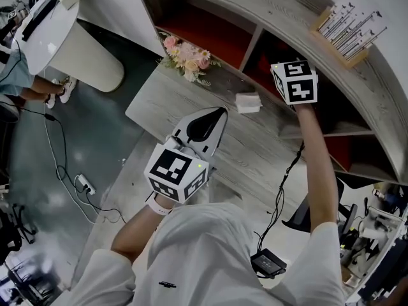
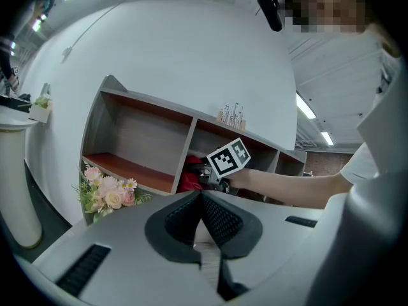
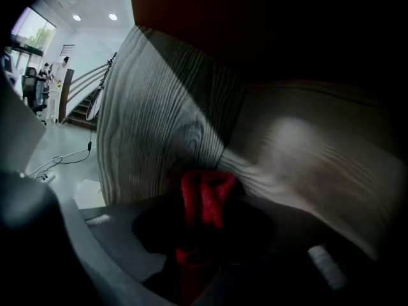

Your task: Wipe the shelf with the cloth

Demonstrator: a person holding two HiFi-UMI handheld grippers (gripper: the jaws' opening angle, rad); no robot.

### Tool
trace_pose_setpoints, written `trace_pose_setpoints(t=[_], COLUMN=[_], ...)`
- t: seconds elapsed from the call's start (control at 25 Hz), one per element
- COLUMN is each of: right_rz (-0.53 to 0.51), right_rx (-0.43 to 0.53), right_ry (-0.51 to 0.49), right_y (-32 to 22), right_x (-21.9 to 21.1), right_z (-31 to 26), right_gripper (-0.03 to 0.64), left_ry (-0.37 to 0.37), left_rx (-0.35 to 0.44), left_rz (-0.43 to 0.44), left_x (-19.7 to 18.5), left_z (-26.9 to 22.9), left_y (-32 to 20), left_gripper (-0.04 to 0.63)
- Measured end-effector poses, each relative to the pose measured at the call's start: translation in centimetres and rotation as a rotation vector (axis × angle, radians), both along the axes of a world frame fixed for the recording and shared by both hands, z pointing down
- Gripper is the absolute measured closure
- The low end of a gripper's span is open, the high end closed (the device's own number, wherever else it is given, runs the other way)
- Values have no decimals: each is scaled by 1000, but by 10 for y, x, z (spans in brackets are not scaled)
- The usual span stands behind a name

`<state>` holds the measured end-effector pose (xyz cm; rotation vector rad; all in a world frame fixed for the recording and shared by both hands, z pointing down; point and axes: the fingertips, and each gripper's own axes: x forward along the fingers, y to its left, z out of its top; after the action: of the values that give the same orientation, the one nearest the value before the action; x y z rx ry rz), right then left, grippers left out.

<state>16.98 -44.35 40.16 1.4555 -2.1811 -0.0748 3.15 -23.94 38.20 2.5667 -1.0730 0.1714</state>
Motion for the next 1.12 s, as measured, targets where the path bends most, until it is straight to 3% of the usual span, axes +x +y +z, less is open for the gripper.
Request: trace_pose_setpoints(t=[0.16, 0.24, 0.28, 0.36, 0.56, 0.68, 0.76, 0.8, 1.12], right_rz=[-48, -90, -112, -136, -159, -166, -164, -161, -112], right_rx=[-116, -189, -218, -246, -277, -269, -261, -258, -234], right_ry=[-72, -102, -93, -31, 120, 104, 107, 121, 172], right_y=[5, 11, 13, 19, 24, 24, 22, 21, 6], right_x=[-1, -2, -4, -7, -5, -9, -10, -9, -10], right_z=[10, 20, 25, 29, 43, 44, 47, 49, 43], right_gripper=[441, 357, 314, 287, 287, 313, 424, 437, 467], left_ry=[-2, -2, -2, -3, -4, -3, -2, -2, -4], left_rx=[-5, -5, -4, -5, -8, -10, -12, -13, -15], left_rz=[-1, 0, 1, 3, 10, 6, 2, 2, -7], left_x=[-3, -5, -6, -6, -6, -9, -11, -11, -17], left_z=[0, -1, -1, -1, 0, 1, 2, 2, 3], left_y=[3, 4, 5, 7, 10, 11, 10, 10, 7], left_gripper=[589, 589, 589, 589, 589, 589, 589, 589, 589])
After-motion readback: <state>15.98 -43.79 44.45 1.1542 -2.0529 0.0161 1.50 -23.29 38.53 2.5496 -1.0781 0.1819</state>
